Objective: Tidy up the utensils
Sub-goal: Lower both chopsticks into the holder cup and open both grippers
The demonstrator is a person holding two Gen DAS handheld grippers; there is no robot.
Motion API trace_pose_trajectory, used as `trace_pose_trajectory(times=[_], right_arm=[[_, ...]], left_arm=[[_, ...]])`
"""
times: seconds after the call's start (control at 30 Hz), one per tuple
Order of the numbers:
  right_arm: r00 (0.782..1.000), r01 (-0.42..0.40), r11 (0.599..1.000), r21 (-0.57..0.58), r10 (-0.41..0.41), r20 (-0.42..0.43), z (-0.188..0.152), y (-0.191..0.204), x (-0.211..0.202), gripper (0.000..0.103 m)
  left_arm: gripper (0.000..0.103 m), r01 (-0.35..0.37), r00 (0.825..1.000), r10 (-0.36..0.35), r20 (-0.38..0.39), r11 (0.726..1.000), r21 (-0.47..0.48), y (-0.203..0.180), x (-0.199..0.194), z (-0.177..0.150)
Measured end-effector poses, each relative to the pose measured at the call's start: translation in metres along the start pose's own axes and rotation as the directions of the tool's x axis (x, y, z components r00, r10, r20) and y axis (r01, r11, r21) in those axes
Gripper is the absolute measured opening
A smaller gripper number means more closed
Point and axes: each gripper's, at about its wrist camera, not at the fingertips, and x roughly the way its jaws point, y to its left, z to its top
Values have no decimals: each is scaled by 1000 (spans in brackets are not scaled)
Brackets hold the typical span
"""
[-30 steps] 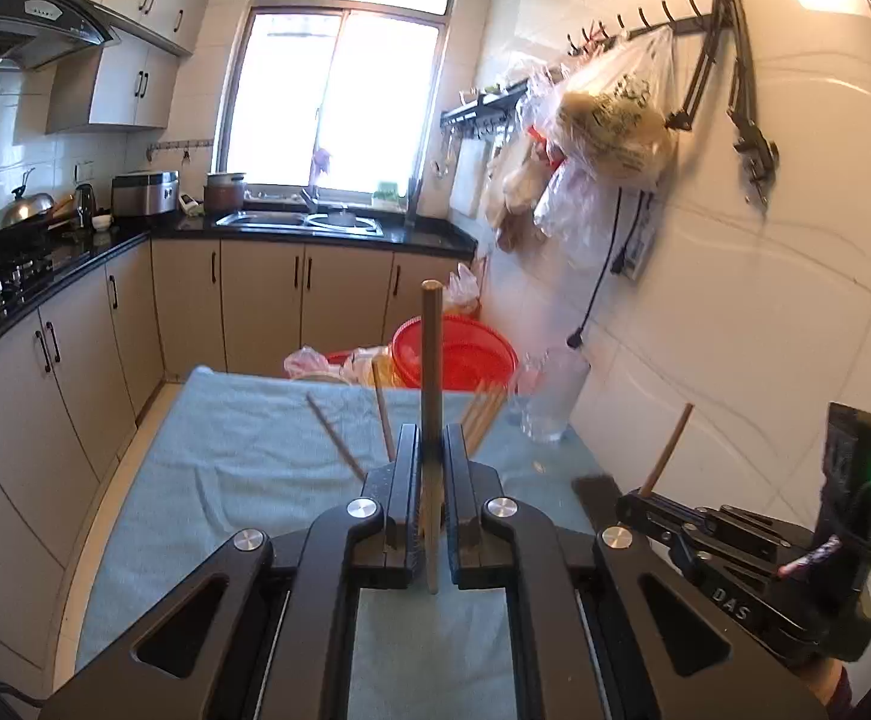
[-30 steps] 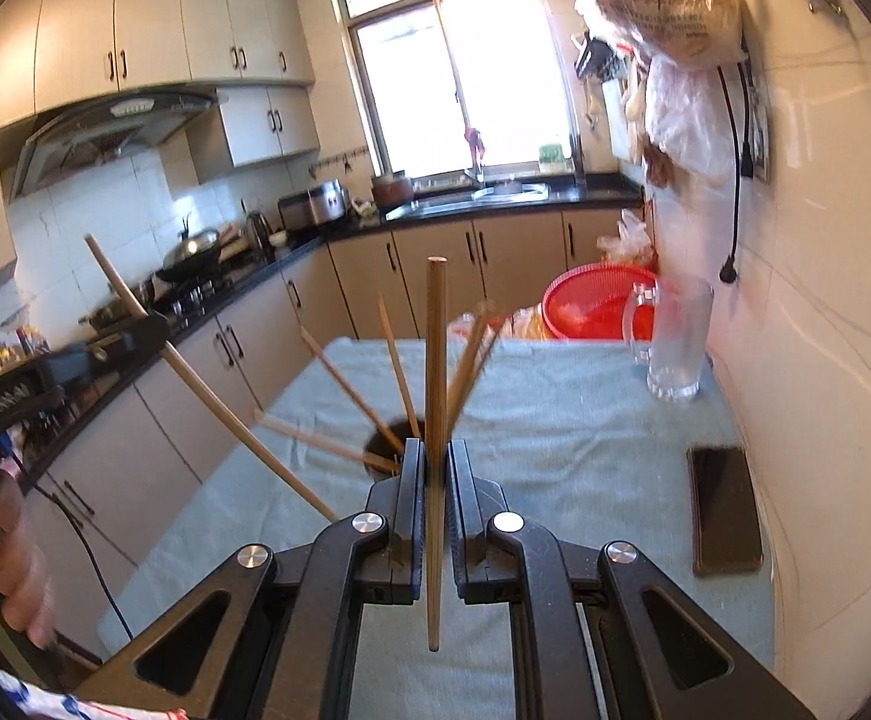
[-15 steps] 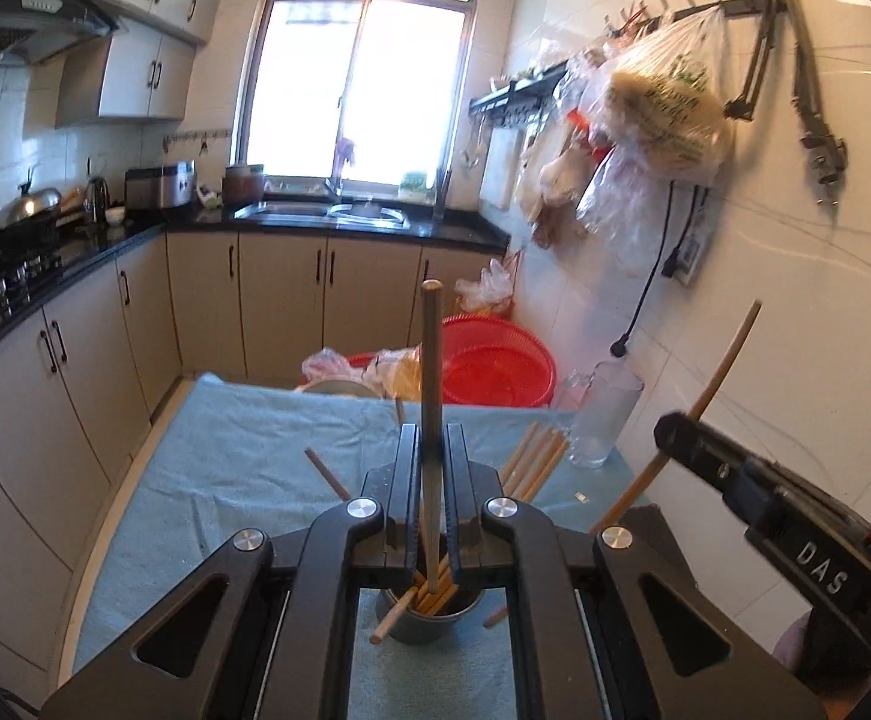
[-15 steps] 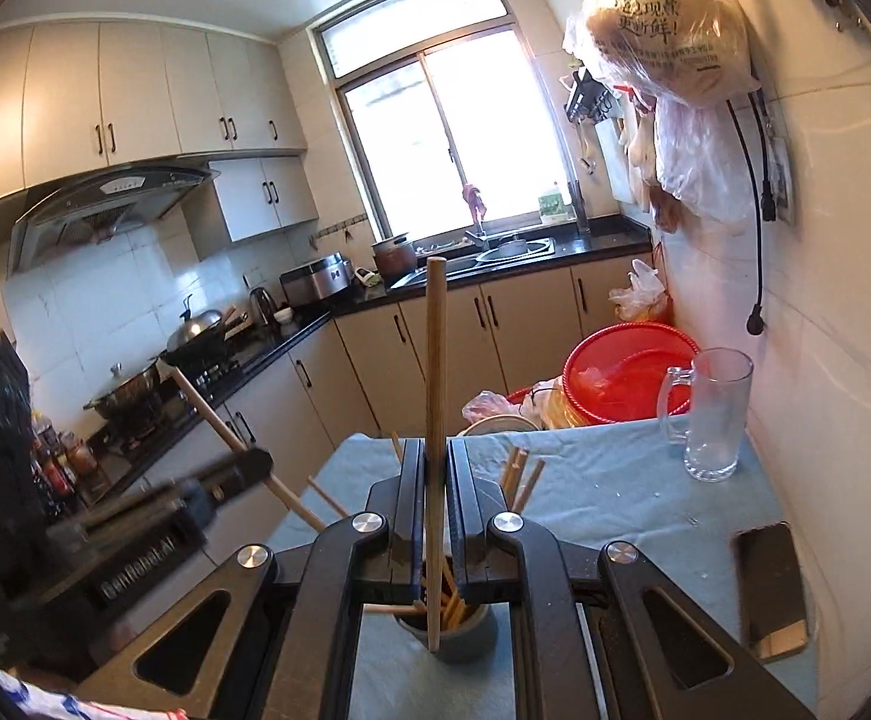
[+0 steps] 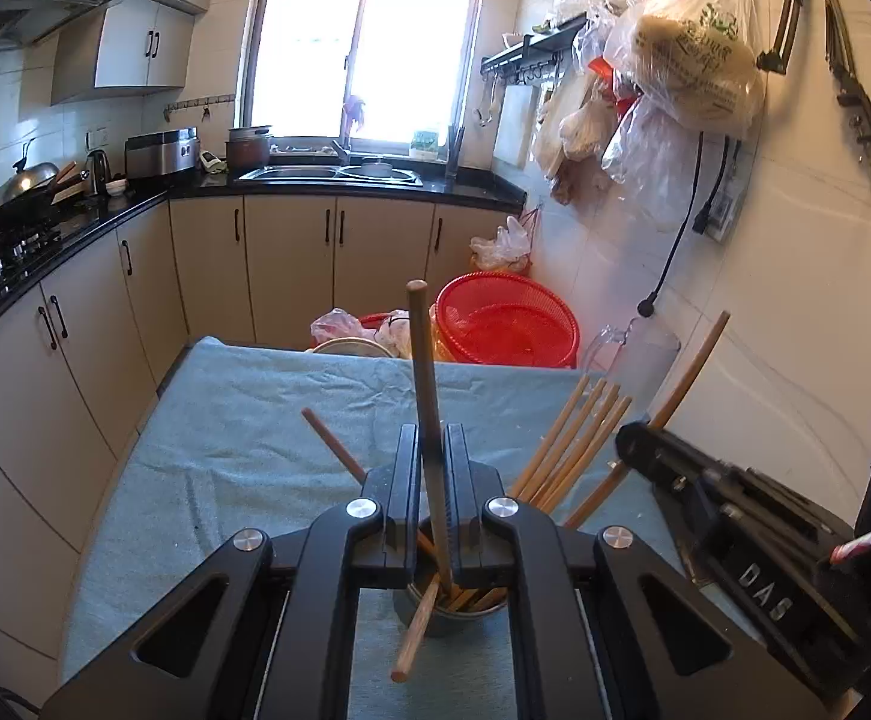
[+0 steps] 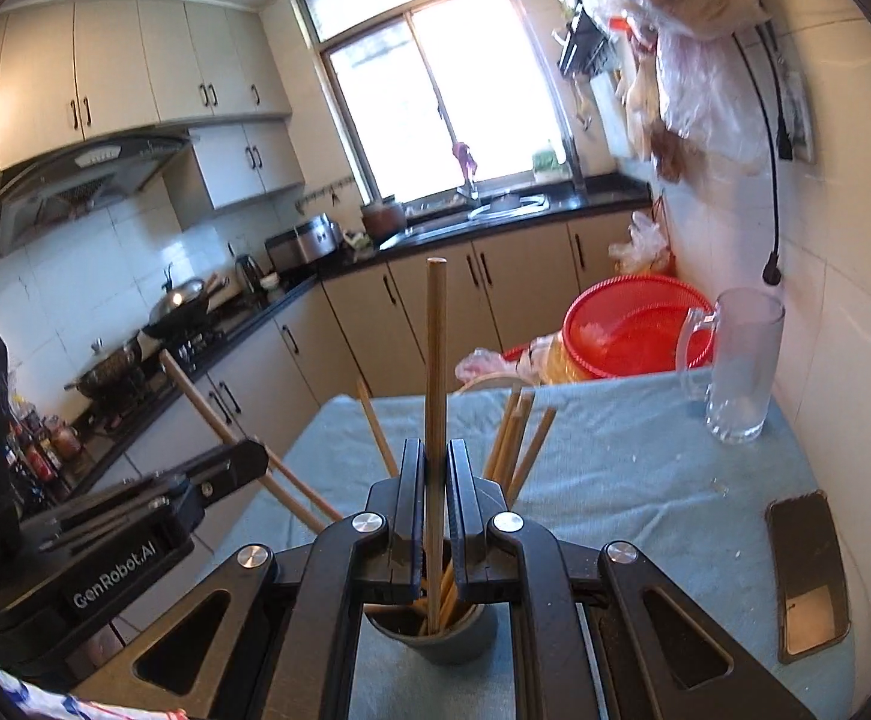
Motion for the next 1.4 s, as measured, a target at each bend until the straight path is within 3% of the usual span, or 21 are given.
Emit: trace_pose_trajectory(times=[0.43, 0.77, 0.93, 1.27, 1.33, 1.37, 1.4], right_arm=[[995, 5, 998, 55, 1, -95, -30, -18, 26, 7], [994, 16, 997, 72, -8, -110, -33, -19, 25, 8], [996, 18, 997, 80, -11, -92, -28, -18, 15, 26], [997, 22, 998, 67, -17, -74, -28, -9, -4, 27], [998, 22, 997, 69, -17, -65, -28, -8, -12, 29], [998, 23, 997, 69, -19, -62, -28, -8, -15, 30], [998, 25, 997, 69, -21, -58, -29, -8, -19, 33]], left_arm=[[7, -8, 998, 8, -58, 1000, -11, 4, 16, -24], [7, 4, 999, -5, -39, 1000, -27, 4, 0, -27], [7, 15, 1000, -16, -26, 999, -45, 8, -15, -27], [7, 38, 999, -37, 13, 997, -70, 12, -64, -33], [9, 30, 999, -28, 26, 997, -71, 13, -75, -35], [16, 24, 999, -22, 33, 997, -72, 14, -81, -37], [30, 15, 999, -12, 43, 997, -77, 15, -88, -39]])
